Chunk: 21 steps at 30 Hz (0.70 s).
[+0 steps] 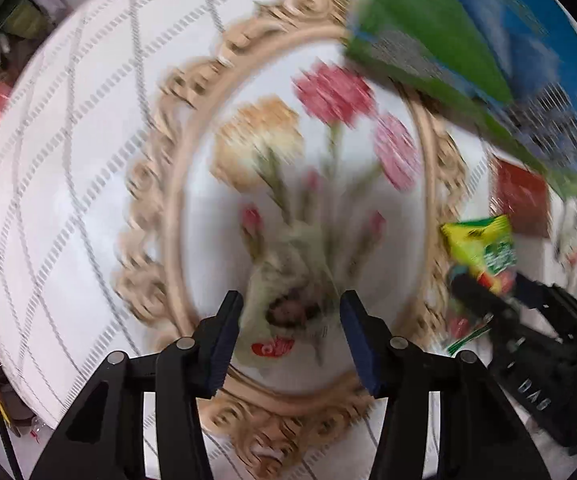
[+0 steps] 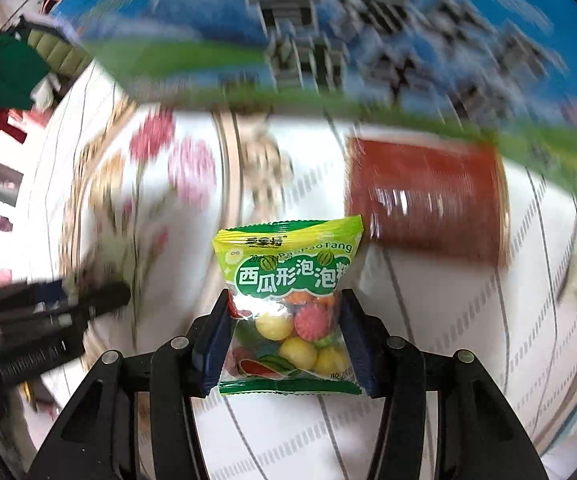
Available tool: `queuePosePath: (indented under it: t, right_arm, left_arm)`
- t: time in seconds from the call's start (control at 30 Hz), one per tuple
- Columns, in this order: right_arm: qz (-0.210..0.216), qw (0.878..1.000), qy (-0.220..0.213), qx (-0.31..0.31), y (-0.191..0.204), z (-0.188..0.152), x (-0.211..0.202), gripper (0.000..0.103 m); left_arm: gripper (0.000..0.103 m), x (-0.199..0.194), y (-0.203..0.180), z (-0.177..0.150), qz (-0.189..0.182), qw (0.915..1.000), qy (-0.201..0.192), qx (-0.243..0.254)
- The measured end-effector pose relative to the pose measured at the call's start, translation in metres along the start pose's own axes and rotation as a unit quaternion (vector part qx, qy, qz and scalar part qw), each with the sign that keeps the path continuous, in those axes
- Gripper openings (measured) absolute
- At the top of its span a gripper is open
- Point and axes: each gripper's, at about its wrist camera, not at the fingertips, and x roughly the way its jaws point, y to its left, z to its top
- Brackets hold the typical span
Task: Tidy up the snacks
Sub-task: 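Grasp the white-green packet with the left tool while the right grasps the green watermelon candy bag, then carry both packets into the cardboard box and open both tools to release them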
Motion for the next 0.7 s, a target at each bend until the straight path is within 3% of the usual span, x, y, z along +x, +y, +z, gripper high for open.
queuePosePath:
  t: [0.23, 0.3, 0.47, 0.6, 0.7]
  right_arm:
    - [0.026, 0.999, 0.035, 0.012, -0.015, -0.041, -0.005, 0.054]
    - [0.032, 0.999, 0.035, 0.022, -0.021, -0.044, -0.004, 0.055]
    - [0.043, 0.998, 0.028, 0.041, -0.043, -0.048, -0.005, 0.06]
    - [0.044, 0.998, 0.023, 0.043, -0.046, -0.05, -0.005, 0.061]
    - [0.049, 0.997, 0.021, 0.047, -0.044, -0.052, -0.005, 0.061]
  left_arm:
    - [0.047, 0.002, -0.002, -0.048, -0.077, 0.9953, 0.05, -0.029]
    - [0.053, -0.004, 0.002, -0.054, -0.089, 0.9938, 0.053, -0.04]
    - [0.053, -0.013, 0.001, -0.036, -0.034, 0.9989, 0.028, -0.015]
    - [0.059, -0.008, -0.009, -0.032, 0.011, 0.9994, 0.033, 0.002]
    - [0.059, -0.004, -0.003, -0.026, 0.006, 0.999, 0.033, -0.028]
